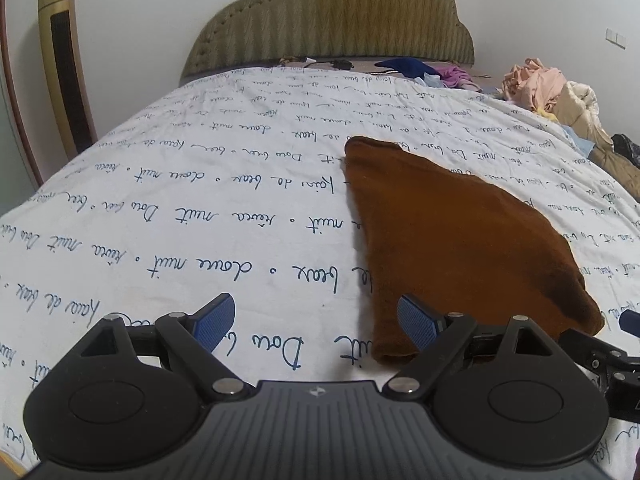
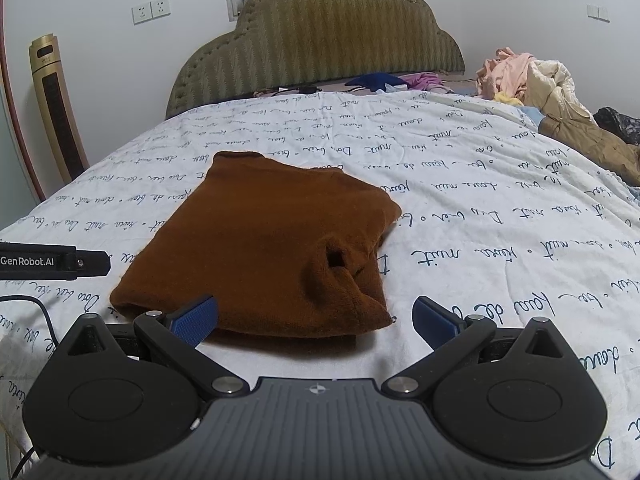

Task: Fold small clothes

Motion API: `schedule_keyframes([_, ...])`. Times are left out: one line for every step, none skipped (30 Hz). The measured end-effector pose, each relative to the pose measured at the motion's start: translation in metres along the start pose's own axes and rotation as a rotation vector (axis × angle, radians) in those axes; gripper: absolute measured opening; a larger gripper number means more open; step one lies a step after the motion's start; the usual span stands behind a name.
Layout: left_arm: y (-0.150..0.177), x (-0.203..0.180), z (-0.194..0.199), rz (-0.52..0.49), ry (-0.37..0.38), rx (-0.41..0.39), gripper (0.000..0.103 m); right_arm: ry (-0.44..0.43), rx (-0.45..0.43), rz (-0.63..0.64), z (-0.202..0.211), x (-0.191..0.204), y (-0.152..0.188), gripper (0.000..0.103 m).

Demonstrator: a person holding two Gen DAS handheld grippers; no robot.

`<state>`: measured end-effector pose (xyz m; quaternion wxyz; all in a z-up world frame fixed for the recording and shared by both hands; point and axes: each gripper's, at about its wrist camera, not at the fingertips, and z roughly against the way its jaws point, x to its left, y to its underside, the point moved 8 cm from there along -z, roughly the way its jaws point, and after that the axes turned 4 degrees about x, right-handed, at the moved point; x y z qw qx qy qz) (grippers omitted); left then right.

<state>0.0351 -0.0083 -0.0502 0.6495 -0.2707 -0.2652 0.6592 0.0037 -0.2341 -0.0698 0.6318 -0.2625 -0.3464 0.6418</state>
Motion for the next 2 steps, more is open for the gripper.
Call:
schedule_keyframes([-0.0005, -0.0008, 0.0012, -0.005, 0.001, -0.007, 0.090, 0.000, 0.001, -0.003, -0.0001, -0.0006, -0.0001, 0.102])
schedule_keyframes([-0.0013, -0.0022, 0.0030, -0.014, 0.000, -0.017, 0.090, -0.001, 0.001, -0.006, -0.0001, -0.0013, -0.0002, 0.102])
